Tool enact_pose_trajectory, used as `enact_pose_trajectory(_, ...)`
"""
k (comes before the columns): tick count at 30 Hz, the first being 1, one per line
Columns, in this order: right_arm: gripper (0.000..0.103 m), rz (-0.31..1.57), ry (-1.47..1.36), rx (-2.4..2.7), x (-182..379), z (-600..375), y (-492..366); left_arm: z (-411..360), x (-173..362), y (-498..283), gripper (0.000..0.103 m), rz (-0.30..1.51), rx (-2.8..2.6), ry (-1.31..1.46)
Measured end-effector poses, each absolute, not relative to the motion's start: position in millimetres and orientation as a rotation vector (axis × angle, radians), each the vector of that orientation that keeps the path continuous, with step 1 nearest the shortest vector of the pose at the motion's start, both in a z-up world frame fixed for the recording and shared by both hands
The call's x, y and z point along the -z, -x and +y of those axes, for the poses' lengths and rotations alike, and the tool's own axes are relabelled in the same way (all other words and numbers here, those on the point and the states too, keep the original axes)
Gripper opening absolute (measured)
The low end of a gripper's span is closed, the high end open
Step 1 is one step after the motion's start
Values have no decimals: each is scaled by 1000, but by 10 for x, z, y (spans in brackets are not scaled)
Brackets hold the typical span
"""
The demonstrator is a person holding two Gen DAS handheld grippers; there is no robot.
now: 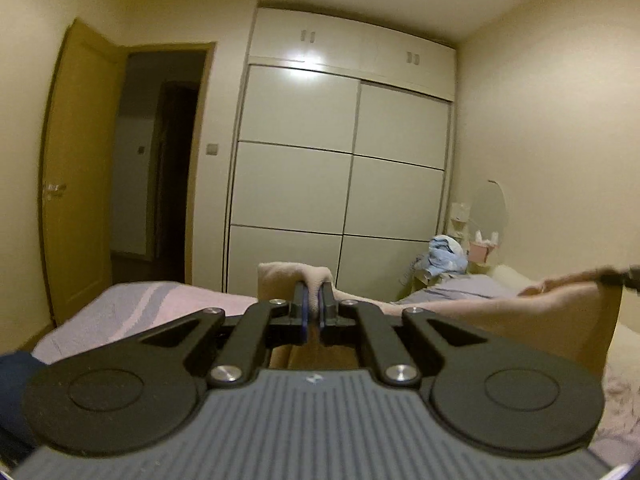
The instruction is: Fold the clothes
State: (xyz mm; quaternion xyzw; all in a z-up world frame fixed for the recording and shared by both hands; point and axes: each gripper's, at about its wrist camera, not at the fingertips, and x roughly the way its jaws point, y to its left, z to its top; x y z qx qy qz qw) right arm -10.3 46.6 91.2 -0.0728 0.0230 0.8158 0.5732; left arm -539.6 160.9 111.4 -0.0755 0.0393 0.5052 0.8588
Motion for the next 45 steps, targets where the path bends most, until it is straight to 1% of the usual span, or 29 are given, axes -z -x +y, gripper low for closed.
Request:
enact_pose_trajectory(1, 2, 59, 176, -1910, -923, 452, 94, 1548, -1159, 5384, 5, 92, -1054, 148)
enact_pose_trajectory(4, 2, 90, 223, -1882, -871, 574, 17, 1803, -1107, 5287, 5, 126, -1026, 178)
enact_pose_trajectory(6, 2, 134, 279, -1852, -730, 780, -34, 2166, -915, 5173, 5, 165, -1007, 226)
enact_pose_trajectory(8, 2, 212, 341, -1822, -473, 1132, -55, 2582, -671, 5046, 5, 213, -987, 283)
enact_pose_trajectory(11, 2, 339, 462, -1751, 91, 1773, -70, 3408, 20, 4819, 5, 312, -969, 404)
enact_pose_trajectory(12, 2, 377, 487, -1713, 362, 2025, -68, 3670, 282, 4735, 6, 348, -964, 435)
enact_pose_trajectory(16, 3, 533, 570, -1542, 1490, 3026, -65, 4618, 1526, 4215, 9, 541, -993, 416)
enact_pose_trajectory(17, 5, 594, 596, -1480, 1801, 3252, -82, 4815, 1806, 4085, 9, 590, -1000, 420)
enact_pose_trajectory(18, 25, 669, 617, -1406, 2133, 3468, -92, 4980, 2082, 3998, 9, 644, -1006, 425)
enact_pose_trajectory(19, 36, 721, 617, -1337, 2392, 3593, -136, 5083, 2303, 3943, 9, 691, -1021, 426)
enact_pose_trajectory(20, 36, 759, 598, -1287, 2583, 3633, -150, 5130, 2478, 3921, 9, 727, -1037, 418)
enact_pose_trajectory(23, 40, 853, 576, -1277, 2910, 3441, -70, 5089, 2771, 4079, 11, 752, -1053, 483)
enact_pose_trajectory(26, 41, 914, 598, -1251, 3117, 2992, -77, 4888, 2961, 4495, 14, 776, -1039, 628)
enact_pose_trajectory(28, 43, 971, 582, -1204, 3184, 2506, -121, 4600, 3020, 4807, 19, 785, -1052, 733)
enact_pose_trajectory(30, 46, 1080, 533, -1138, 3224, 2026, -164, 4193, 3031, 5113, 25, 790, -1057, 846)
enact_pose_trajectory(31, 49, 1133, 510, -1097, 3255, 1775, -186, 4007, 3026, 5242, 25, 795, -1063, 888)
enact_pose_trajectory(33, 50, 1193, 494, -1029, 3227, 1374, -229, 3637, 3044, 5479, 27, 815, -1077, 954)
enact_pose_trajectory(36, 50, 1269, 476, -968, 3225, 879, -256, 3109, 3038, 5734, 32, 852, -1106, 1017)
enact_pose_trajectory(38, 50, 1316, 483, -990, 3212, 686, -204, 2832, 3037, 5813, 33, 873, -1131, 1032)
enact_pose_trajectory(41, 50, 1336, 528, -1074, 3256, 511, -55, 2541, 3060, 5918, 41, 877, -1162, 1045)
enact_pose_trajectory(43, 50, 1313, 549, -1080, 3298, 459, 49, 2433, 3117, 5880, 42, 880, -1183, 1038)
enact_pose_trajectory(45, 50, 1312, 504, -1098, 3428, 423, 109, 2398, 3205, 5814, 39, 883, -1190, 1013)
